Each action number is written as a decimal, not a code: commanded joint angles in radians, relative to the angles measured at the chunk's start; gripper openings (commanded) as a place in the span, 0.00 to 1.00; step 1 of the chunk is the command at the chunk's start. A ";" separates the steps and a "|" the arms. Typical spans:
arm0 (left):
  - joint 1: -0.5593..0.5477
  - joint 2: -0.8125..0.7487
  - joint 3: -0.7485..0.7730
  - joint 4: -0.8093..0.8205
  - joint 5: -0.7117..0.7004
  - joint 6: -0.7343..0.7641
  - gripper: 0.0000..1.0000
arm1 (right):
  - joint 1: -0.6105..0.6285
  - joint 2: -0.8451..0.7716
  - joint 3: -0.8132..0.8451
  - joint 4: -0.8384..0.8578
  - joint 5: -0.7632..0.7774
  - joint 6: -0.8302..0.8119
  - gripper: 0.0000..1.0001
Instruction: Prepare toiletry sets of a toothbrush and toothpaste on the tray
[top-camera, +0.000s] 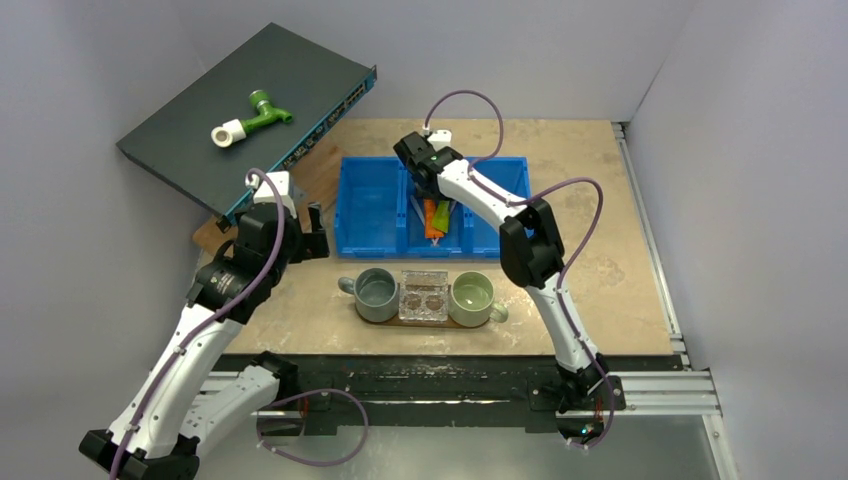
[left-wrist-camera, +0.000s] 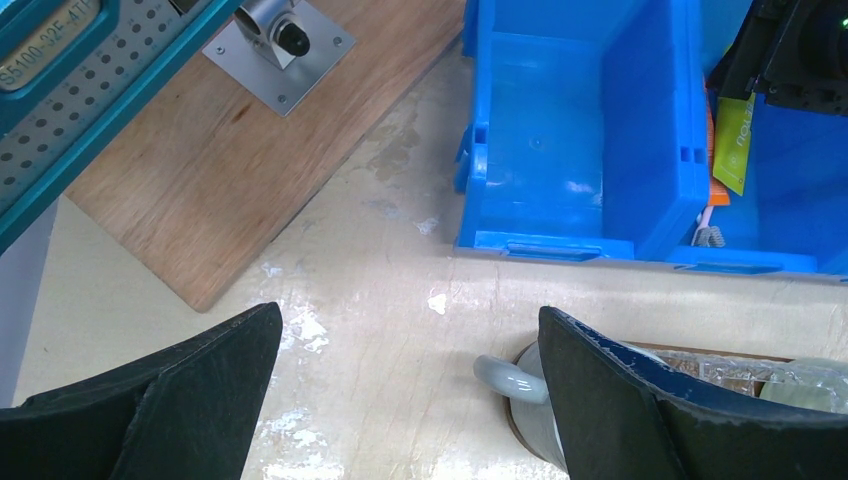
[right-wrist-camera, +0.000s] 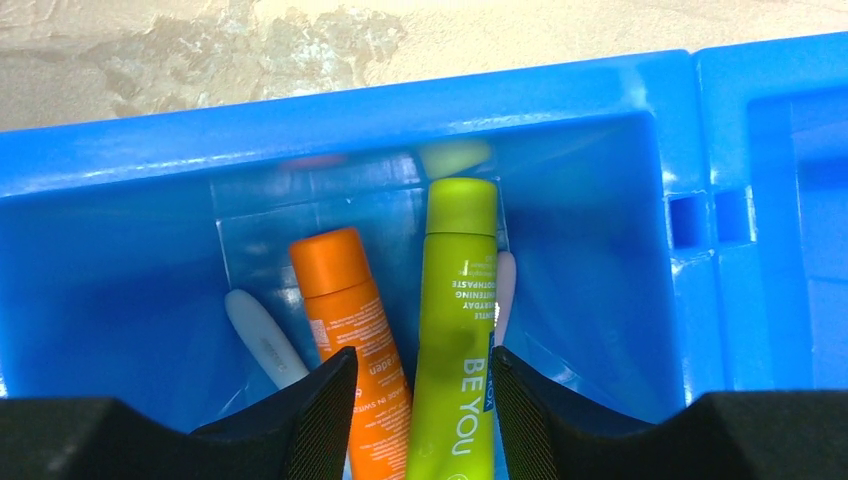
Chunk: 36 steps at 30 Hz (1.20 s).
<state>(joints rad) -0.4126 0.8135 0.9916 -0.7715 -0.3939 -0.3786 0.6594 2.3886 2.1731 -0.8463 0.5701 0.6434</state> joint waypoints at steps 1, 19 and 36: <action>0.006 0.003 0.048 0.024 0.004 0.010 1.00 | -0.015 -0.014 0.027 0.008 0.051 -0.013 0.53; 0.006 0.013 0.048 0.026 0.010 0.009 1.00 | -0.037 0.039 0.024 0.022 0.041 -0.013 0.52; 0.006 0.013 0.050 0.025 0.006 0.010 1.00 | -0.037 0.035 -0.014 0.048 0.014 -0.001 0.31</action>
<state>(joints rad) -0.4126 0.8295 0.9970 -0.7715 -0.3920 -0.3786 0.6228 2.4660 2.1708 -0.8280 0.5869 0.6346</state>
